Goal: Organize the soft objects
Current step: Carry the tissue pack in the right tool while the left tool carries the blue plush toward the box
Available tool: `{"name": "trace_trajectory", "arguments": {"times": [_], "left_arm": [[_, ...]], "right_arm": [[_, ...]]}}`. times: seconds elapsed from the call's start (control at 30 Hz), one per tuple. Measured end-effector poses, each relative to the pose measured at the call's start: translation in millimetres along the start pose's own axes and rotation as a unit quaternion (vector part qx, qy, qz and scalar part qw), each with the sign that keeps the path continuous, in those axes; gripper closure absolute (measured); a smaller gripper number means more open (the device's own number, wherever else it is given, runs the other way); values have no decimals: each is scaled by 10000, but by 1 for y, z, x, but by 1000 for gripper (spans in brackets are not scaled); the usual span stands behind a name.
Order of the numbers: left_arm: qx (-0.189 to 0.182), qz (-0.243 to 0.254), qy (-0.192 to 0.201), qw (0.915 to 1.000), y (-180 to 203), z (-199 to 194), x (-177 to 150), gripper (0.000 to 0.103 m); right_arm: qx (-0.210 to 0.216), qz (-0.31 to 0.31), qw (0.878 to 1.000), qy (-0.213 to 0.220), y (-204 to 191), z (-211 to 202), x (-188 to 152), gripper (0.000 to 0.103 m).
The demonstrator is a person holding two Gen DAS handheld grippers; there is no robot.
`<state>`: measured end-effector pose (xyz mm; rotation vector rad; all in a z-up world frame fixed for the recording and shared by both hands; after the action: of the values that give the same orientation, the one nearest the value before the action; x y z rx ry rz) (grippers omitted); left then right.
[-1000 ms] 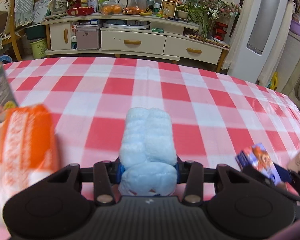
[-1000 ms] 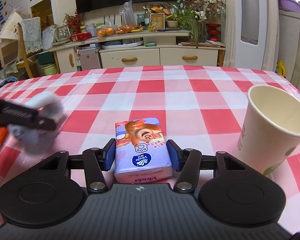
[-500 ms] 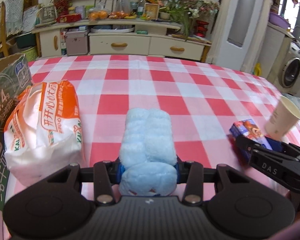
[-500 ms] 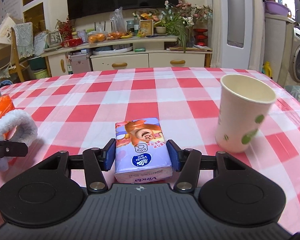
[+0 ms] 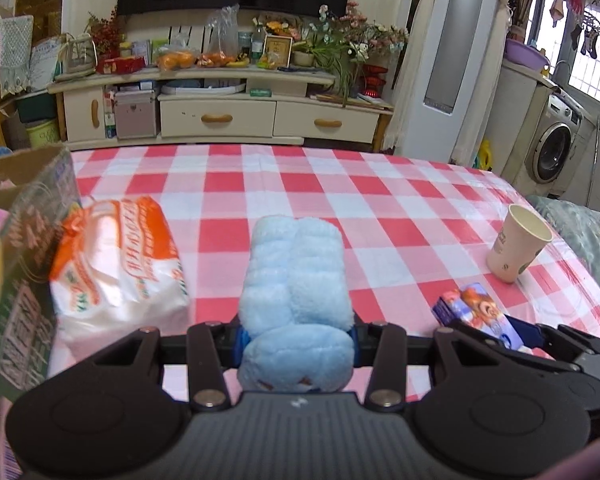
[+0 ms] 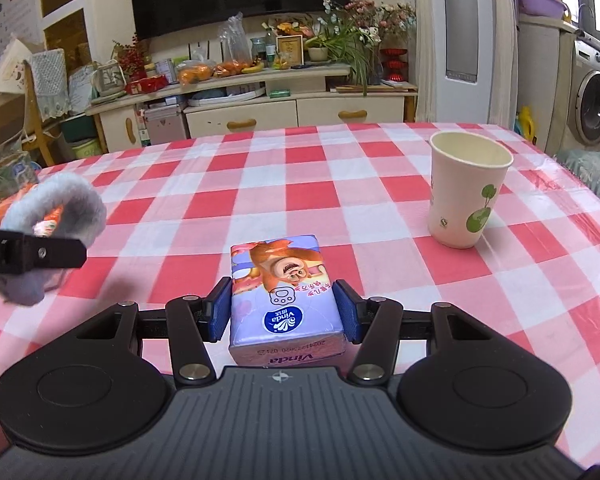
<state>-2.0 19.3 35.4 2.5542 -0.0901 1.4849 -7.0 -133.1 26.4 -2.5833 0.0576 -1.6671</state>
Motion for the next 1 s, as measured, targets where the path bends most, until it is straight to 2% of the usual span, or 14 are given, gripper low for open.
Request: {"name": "trace_trajectory", "arguments": {"times": [0.37, 0.57, 1.0], "left_arm": [[163, 210, 469, 9985, -17, -33, 26, 60], [314, 320, 741, 9962, -30, -49, 39, 60], [784, 336, 1080, 9905, -65, -67, 57, 60]], "right_arm": [[89, -255, 9996, -14, -28, -32, 14, 36], [246, -415, 9987, 155, -48, -52, 28, 36], [614, -670, 9948, 461, -94, -73, 57, 36]]}}
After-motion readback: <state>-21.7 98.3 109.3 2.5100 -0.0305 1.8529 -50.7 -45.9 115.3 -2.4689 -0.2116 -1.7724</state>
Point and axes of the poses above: each gripper's, at about its wrist camera, not at the fingertips, and z roughly the way its jaws point, y to its right, x to its top, the point moved 6 cm from there along z, roughly the way its jaws point, and after that the axes turned 11 degrees about y, right-handed, at the moved point
